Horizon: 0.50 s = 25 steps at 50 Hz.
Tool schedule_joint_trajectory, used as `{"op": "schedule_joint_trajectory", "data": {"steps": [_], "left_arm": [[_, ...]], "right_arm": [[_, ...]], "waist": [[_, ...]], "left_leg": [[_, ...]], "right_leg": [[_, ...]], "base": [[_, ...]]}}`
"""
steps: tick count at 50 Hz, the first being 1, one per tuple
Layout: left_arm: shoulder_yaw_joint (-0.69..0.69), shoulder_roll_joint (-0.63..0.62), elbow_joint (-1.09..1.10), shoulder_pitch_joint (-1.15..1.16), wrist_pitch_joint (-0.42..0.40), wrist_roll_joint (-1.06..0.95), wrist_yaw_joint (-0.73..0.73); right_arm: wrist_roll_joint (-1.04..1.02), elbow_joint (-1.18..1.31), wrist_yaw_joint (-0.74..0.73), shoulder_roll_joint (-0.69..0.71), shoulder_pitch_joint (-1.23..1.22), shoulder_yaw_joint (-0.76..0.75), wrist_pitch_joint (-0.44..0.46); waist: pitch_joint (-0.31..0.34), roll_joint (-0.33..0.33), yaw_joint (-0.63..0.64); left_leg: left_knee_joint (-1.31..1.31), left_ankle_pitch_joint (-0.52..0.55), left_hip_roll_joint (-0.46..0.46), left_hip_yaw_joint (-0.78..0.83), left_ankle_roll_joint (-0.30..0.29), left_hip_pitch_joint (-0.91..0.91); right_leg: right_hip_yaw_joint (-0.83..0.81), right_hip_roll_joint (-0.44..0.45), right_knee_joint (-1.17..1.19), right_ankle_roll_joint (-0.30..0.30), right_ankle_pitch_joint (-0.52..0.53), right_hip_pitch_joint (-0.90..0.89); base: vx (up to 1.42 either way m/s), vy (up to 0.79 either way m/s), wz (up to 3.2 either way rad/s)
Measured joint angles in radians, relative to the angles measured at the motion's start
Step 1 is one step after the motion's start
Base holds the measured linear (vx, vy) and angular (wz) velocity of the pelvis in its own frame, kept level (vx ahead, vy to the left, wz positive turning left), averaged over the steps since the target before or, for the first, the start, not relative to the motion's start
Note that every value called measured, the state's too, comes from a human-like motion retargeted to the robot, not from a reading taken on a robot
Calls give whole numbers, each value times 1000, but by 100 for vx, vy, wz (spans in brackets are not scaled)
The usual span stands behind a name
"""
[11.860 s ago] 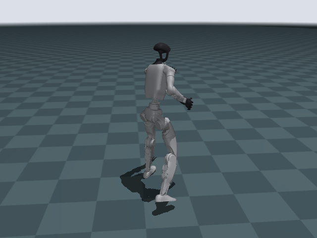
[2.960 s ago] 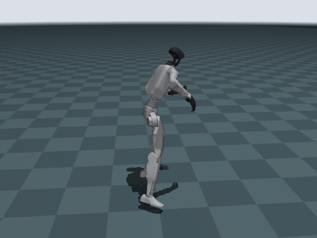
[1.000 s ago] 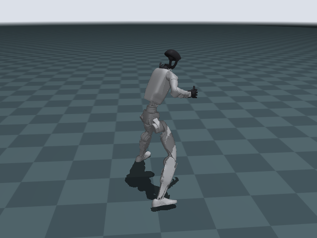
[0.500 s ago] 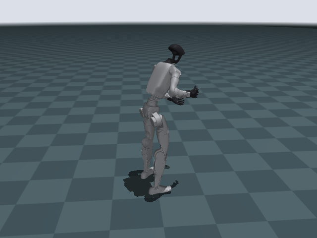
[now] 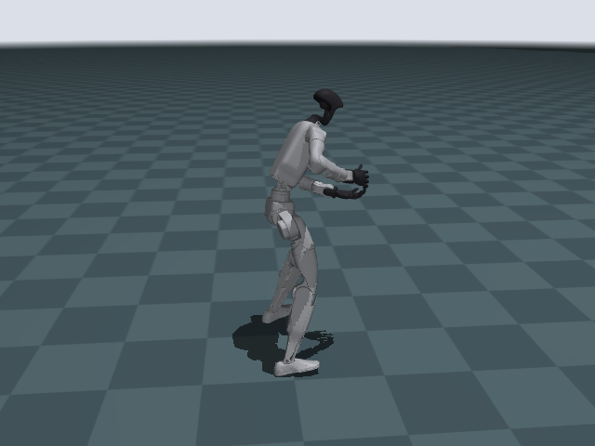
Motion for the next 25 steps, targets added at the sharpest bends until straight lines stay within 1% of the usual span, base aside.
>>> {"op": "schedule_joint_trajectory", "data": {"steps": [2, 3, 5, 7, 8, 9, 10, 11, 12, 13, 14, 15, 16, 17, 18, 20, 22, 23, 25], "left_arm": [[42, 0, -115, 65, 9, -106, -12], [69, 21, -204, 130, 18, -197, -26], [125, 121, -398, 323, 51, -402, -89], [219, 275, -510, 531, 94, -537, -190], [283, 347, -512, 604, 113, -553, -227], [357, 410, -481, 652, 126, -546, -260], [435, 468, -433, 686, 135, -526, -289], [520, 532, -349, 697, 134, -491, -307], [604, 598, -258, 698, 126, -458, -313], [686, 671, -152, 682, 104, -430, -299], [752, 750, -20, 628, 92, -393, -253], [810, 832, 124, 555, 86, -351, -192], [854, 926, 291, 465, 105, -309, -109], [897, 1022, 464, 367, 134, -268, -22], [938, 1122, 653, 255, 181, -232, 73], [1019, 1314, 1016, 34, 282, -162, 237], [1060, 1454, 1265, -137, 331, -124, 334], [1058, 1493, 1333, -204, 338, -131, 365], [995, 1496, 1347, -311, 328, -194, 395]], "right_arm": [[144, -18, 25, -98, -6, -4, 23], [258, -42, 29, -139, 26, -27, 30], [504, -133, 49, -189, 201, -146, 25], [638, -260, 115, -197, 457, -326, 6], [643, -312, 152, -200, 554, -402, 6], [627, -353, 191, -208, 625, -473, 4], [602, -388, 230, -220, 684, -541, 0], [593, -426, 266, -224, 732, -596, -11], [591, -462, 294, -225, 772, -638, -24], [604, -496, 308, -219, 794, -655, -43], [622, -516, 311, -206, 795, -654, -49], [643, -531, 308, -189, 784, -645, -48], [660, -530, 287, -170, 771, -632, -40], [672, -526, 263, -150, 756, -620, -28], [672, -513, 233, -131, 734, -609, -6], [644, -466, 187, -102, 714, -606, 43], [581, -394, 166, -79, 722, -603, 79], [547, -352, 151, -64, 724, -591, 91], [494, -256, 103, -12, 703, -533, 111]], "waist": [[-9, 81, -6], [-21, 122, 11], [-70, 195, 100], [-168, 258, 226], [-219, 278, 285], [-273, 283, 315], [-328, 280, 331], [-376, 266, 339], [-415, 255, 352], [-437, 250, 374], [-444, 237, 385], [-445, 220, 390], [-416, 173, 369], [-389, 132, 351], [-364, 104, 337], [-326, 84, 290], [-288, 108, 230], [-268, 128, 207], [-226, 167, 179]], "left_leg": [[67, -68, -26, 31, 19, -33], [70, -82, -57, 68, 30, -23], [34, -41, -149, 161, 12, 27], [-19, 122, -260, 213, -104, 69], [-41, 226, -310, 225, -180, 84], [-59, 317, -365, 248, -215, 80], [-74, 402, -424, 278, -230, 67], [-94, 434, -404, 289, -230, 83], [-113, 451, -352, 289, -230, 108], [-132, 438, -237, 268, -229, 152], [-166, 421, -140, 247, -194, 178], [-207, 400, -51, 225, -143, 195], [-279, 366, -31, 210, -89, 240], [-352, 335, 0, 194, -44, 277], [-427, 312, 52, 176, -14, 298], [-580, 277, 145, 118, 11, 314], [-709, 294, 199, 25, -21, 311], [-753, 340, 219, -16, -49, 306], [-776, 487, 244, -69, -112, 288]], "right_leg": [[-6, -49, -13, 32, 29, 1], [0, -87, -54, 48, 79, 15], [1, -188, -185, 59, 262, 59], [-115, -295, -309, 26, 491, 115], [-205, -341, -350, 13, 603, 139], [-286, -399, -361, 25, 670, 148], [-362, -461, -357, 49, 714, 148], [-348, -458, -305, 52, 665, 122], [-317, -422, -247, 68, 607, 92], [-251, -317, -177, 111, 530, 52], [-212, -237, -87, 125, 449, -6], [-186, -170, 12, 125, 367, -72], [-227, -221, 74, 125, 272, -78], [-272, -272, 123, 109, 187, -82], [-322, -318, 144, 60, 123, -83], [-329, -398, 177, -10, 86, -90], [-278, -459, 218, 2, 129, -82], [-272, -485, 228, 14, 150, -67], [-278, -516, 207, -1, 167, -17]], "base": [[23, 89, 33], [35, 107, -5], [44, 123, -46], [51, 138, -73], [41, 155, -47], [28, 174, 4], [23, 171, 35], [28, 146, 8], [36, 98, -84], [28, 78, -134], [14, 69, -151], [4, 90, -80], [1, 103, -35], [1, 111, -12], [-4, 109, -19], [-6, 115, 5], [3, 131, 52], [8, 136, 51], [8, 132, 42]]}}
